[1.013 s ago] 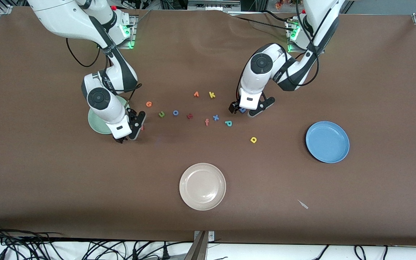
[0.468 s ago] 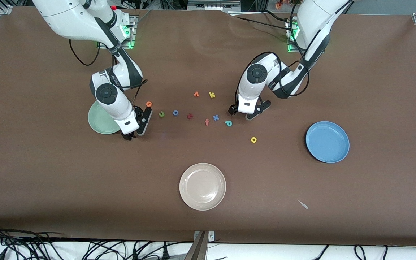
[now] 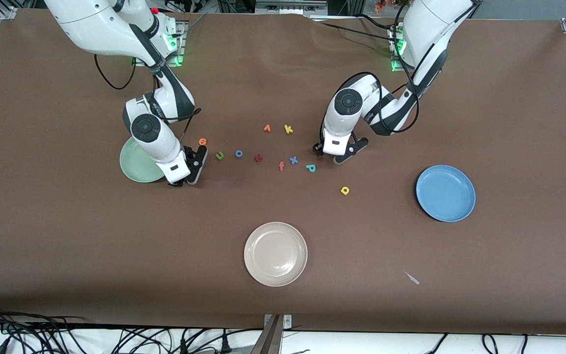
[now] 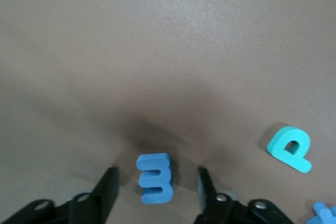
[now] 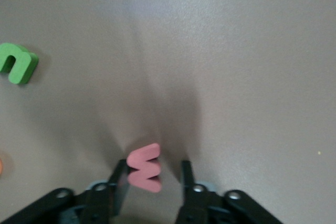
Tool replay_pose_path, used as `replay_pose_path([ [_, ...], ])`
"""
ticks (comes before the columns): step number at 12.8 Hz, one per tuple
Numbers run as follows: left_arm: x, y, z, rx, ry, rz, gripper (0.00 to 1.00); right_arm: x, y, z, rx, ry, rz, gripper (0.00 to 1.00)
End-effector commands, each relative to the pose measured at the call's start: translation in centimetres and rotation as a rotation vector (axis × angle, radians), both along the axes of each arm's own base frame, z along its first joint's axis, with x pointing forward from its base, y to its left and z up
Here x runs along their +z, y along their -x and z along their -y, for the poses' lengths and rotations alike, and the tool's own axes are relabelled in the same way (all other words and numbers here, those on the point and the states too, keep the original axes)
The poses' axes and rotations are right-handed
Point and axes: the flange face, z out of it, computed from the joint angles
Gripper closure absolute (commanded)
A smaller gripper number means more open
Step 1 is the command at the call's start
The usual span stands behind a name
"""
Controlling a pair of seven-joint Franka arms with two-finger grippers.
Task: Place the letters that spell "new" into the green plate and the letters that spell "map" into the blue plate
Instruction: 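Carry the w to the green plate while the left gripper grasps the m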
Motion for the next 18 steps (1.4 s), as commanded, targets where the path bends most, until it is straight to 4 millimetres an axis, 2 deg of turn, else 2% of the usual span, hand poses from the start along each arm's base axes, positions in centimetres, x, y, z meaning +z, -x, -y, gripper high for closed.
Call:
replay_pose_path([
  [1, -0.3, -0.3, -0.1, 0.0, -0.017, 0.015, 0.68, 0.2, 0.0, -0.1, 0.026, 0.001, 0.011, 0.93],
  [2, -0.4, -0.3, -0.2, 0.0, -0.018, 0.014, 0.77, 0.6, 0.0, -0.2, 0.022, -0.001, 0.017, 1.0],
  [3, -0.3, -0.4, -0.1, -0.004, -0.016, 0.015, 0.83, 1.4, -0.3, -0.3, 0.022, 0.0, 0.024, 1.0],
  [4, -0.3, -0.4, -0.1, -0.007, -0.016, 0.015, 0.9, 2.7, -0.5, -0.2, 0.018, 0.011, 0.017, 1.0],
  [6, 0.1, -0.8, -0.4, -0.014, -0.024, 0.016, 0.99, 6.8, -1.1, 0.4, -0.064, 0.069, -0.048, 1.0],
  [8, 1.8, -2.7, -0.6, -0.061, -0.083, -0.016, 1.0, 10.5, -1.1, 1.2, -0.177, 0.115, -0.084, 1.0],
  [9, 2.9, -4.1, -1.2, -0.097, -0.116, -0.044, 1.0, 10.8, -0.9, 3.0, -0.243, 0.134, -0.1, 1.0],
  [10, 3.8, -5.4, -2.1, -0.148, -0.137, -0.07, 1.0, 10.0, -0.9, 5.9, -0.294, 0.155, -0.12, 1.0],
  [11, 4.6, -6.6, -3.3, -0.206, -0.143, -0.096, 1.0, 9.2, -0.3, 7.7, -0.324, 0.156, -0.13, 1.0],
  [12, 5.7, -7.6, -4.5, -0.286, -0.152, -0.121, 1.0, 8.6, 0.7, 8.3, -0.359, 0.122, -0.125, 1.0],
  [13, 6.6, -9.1, -6.9, -0.35, -0.151, -0.142, 1.0, 7.3, 2.3, 8.7, -0.383, 0.083, -0.11, 1.0],
  [14, 7.3, -10.1, -9.0, -0.416, -0.142, -0.157, 1.0, 5.6, 3.4, 10.0, -0.41, 0.063, -0.086, 1.0],
  [16, 7.9, -12.3, -14.2, -0.528, -0.106, -0.172, 1.0, 3.0, 5.8, 10.7, -0.415, 0.035, -0.042, 1.0],
  [17, 8.2, -13.3, -16.9, -0.586, -0.089, -0.178, 1.0, 2.4, 6.4, 10.8, -0.414, 0.024, -0.027, 1.0],
  [18, 8.3, -14.1, -19.6, -0.638, -0.069, -0.182, 1.0, 2.3, 6.5, 10.8, -0.427, 0.025, -0.029, 0.71],
])
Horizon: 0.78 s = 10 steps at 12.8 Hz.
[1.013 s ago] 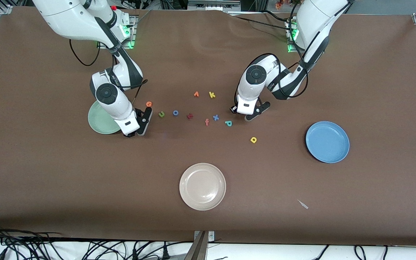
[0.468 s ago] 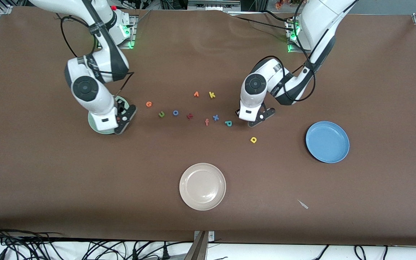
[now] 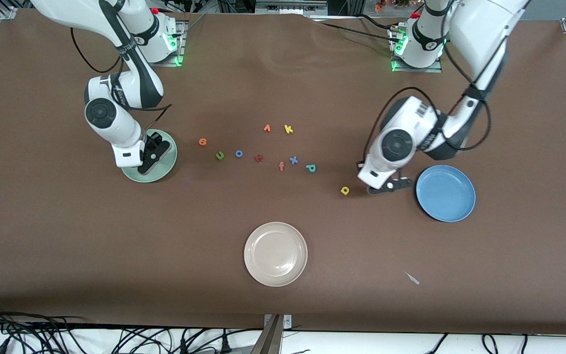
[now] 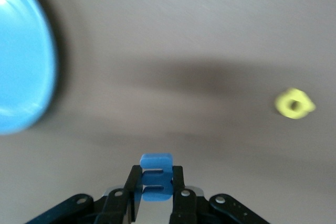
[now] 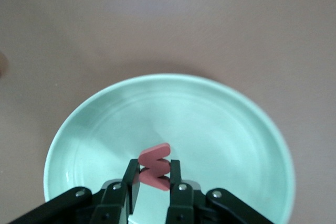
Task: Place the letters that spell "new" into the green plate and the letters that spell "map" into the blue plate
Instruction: 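Release the w onto the green plate and the m onto the blue plate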
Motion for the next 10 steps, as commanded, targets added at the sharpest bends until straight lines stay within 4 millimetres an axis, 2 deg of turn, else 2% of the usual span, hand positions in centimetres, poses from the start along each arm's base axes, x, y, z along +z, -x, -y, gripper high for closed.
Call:
replay_pose_path([
  [1, 0.9, -1.8, -6.4, -0.166, 0.031, -0.019, 1.0, 0.8, 1.1, 0.0, -0.066, -0.013, 0.026, 0.5],
  [2, 0.9, -2.5, -9.3, -0.222, 0.03, -0.021, 1.0, 1.5, 1.0, -0.2, -0.095, -0.009, 0.022, 0.45],
  [3, 0.9, -3.2, -12.3, -0.27, 0.023, -0.022, 1.0, 2.7, 1.0, -0.6, -0.126, -0.005, 0.017, 0.45],
  [4, 0.6, -3.5, -14.1, -0.333, 0.024, -0.029, 1.0, 3.8, 1.0, -1.1, -0.188, 0.005, 0.002, 0.45],
  [5, -0.3, -3.7, -15.8, -0.375, 0.025, -0.042, 1.0, 5.0, 0.9, -2.6, -0.236, 0.009, 0.003, 0.37],
  [6, -0.8, -4.0, -16.9, -0.389, 0.023, -0.029, 0.97, 5.7, 0.6, -3.9, -0.286, 0.01, 0.007, 0.37],
  [7, -1.7, -3.9, -17.6, -0.383, 0.03, -0.037, 0.64, 6.3, 0.5, -5.7, -0.356, 0.014, 0.011, 0.37],
  [8, -2.1, -3.9, -17.8, -0.378, 0.046, -0.045, 0.05, 7.0, 0.8, -8.6, -0.435, 0.014, 0.015, 0.37],
  [9, -2.1, -3.8, -17.8, -0.374, 0.048, -0.047, 0.0, 7.3, 1.2, -11.4, -0.547, 0.013, 0.022, 0.37],
  [10, -1.8, -4.0, -17.4, -0.362, 0.053, -0.041, 0.0, 6.7, 1.5, -13.2, -0.655, 0.017, 0.022, 0.38],
])
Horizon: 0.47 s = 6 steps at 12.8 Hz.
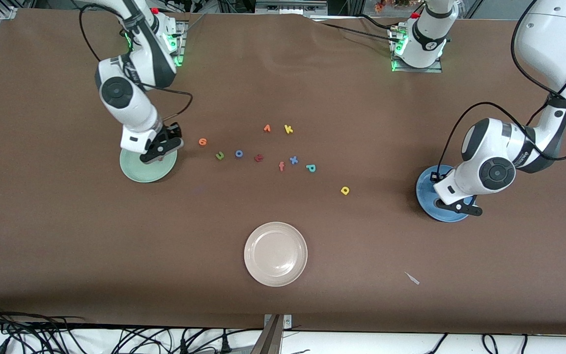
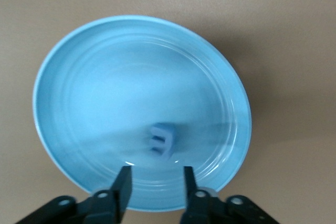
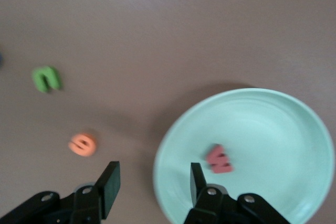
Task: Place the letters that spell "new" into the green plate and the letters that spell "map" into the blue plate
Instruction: 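Release the w onto the green plate and the m onto the blue plate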
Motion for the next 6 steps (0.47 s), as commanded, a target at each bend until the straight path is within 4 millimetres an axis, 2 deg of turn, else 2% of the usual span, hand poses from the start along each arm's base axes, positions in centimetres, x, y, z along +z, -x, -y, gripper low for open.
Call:
replay_pose_path([
  [1, 0.6, -0.4, 1.8, 0.033, 0.033, 0.011, 0.0, -0.8, 0.7, -5.2, -0.194, -0.006, -0.006, 0.38],
  [2, 0.5, -0.4, 3.1, 0.145, 0.061, 0.016, 0.0, -1.4, 0.6, -6.4, -0.182, -0.023, 0.001, 0.38],
  [3, 0.7, -0.6, 5.3, 0.177, 0.072, 0.044, 0.0, -2.7, 0.8, -7.6, -0.153, -0.045, 0.015, 0.38],
  [4, 0.6, -0.6, 7.2, 0.181, 0.081, 0.066, 0.0, -3.7, 1.0, -8.9, -0.051, -0.073, 0.052, 0.38],
  [5, 0.4, -0.4, 8.6, 0.231, 0.086, 0.07, 0.0, -4.9, 0.7, -9.4, 0.06, -0.088, 0.059, 0.38],
  [6, 0.4, -0.3, 10.4, 0.286, 0.105, 0.078, 0.0, -5.9, 0.7, -9.7, 0.086, -0.087, 0.045, 0.38],
])
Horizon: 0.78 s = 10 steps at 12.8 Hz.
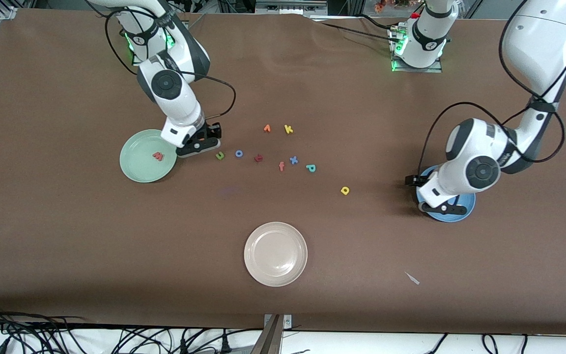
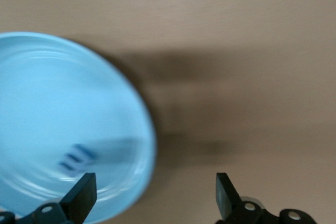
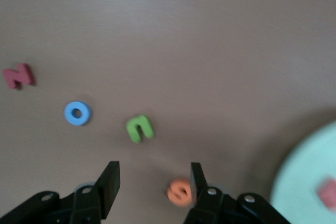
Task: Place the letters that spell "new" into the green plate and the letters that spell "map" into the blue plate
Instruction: 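Release the w onto the green plate and the m onto the blue plate, then grasp the green u and yellow a with the right and left grippers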
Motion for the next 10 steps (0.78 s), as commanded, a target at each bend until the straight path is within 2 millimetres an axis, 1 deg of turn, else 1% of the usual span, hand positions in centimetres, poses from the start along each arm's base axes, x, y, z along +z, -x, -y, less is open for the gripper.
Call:
replay_pose_path([
  [1, 0.2, -0.1, 4.6, 0.11, 0.041, 0.029, 0.0, -2.4, -0.9, -1.0, 0.12, -0.004, -0.002, 0.38],
  [2, 0.0, 0.1, 6.3, 0.166, 0.042, 0.035, 0.0, -3.1, -0.8, -1.7, 0.171, 0.004, -0.002, 0.38],
  [3, 0.3, -0.3, 8.5, 0.211, 0.041, 0.047, 0.0, -3.4, -0.7, -1.9, 0.193, 0.012, 0.001, 0.38],
  [5, -0.1, -0.6, 13.4, 0.336, 0.031, 0.051, 0.0, -4.0, -0.8, -2.1, 0.228, 0.027, 0.008, 0.38],
  [6, -0.2, -0.9, 15.5, 0.388, 0.031, 0.056, 0.0, -4.1, -0.9, -2.2, 0.234, 0.027, 0.011, 0.38],
  [7, -0.3, -1.1, 16.8, 0.431, 0.03, 0.059, 0.0, -4.3, -1.0, -2.3, 0.236, 0.028, 0.008, 0.39],
  [8, -0.5, -1.3, 17.4, 0.472, 0.027, 0.058, 0.0, -4.8, -0.9, -2.4, 0.249, 0.034, 0.006, 0.41],
  [9, -0.7, -1.1, 18.5, 0.512, 0.021, 0.055, 0.0, -4.8, -0.9, -2.4, 0.264, 0.038, 0.013, 0.45],
  [10, -1.4, -0.8, 19.9, 0.55, 0.009, 0.055, 0.0, -5.0, -0.9, -2.5, 0.266, 0.035, 0.019, 0.46],
])
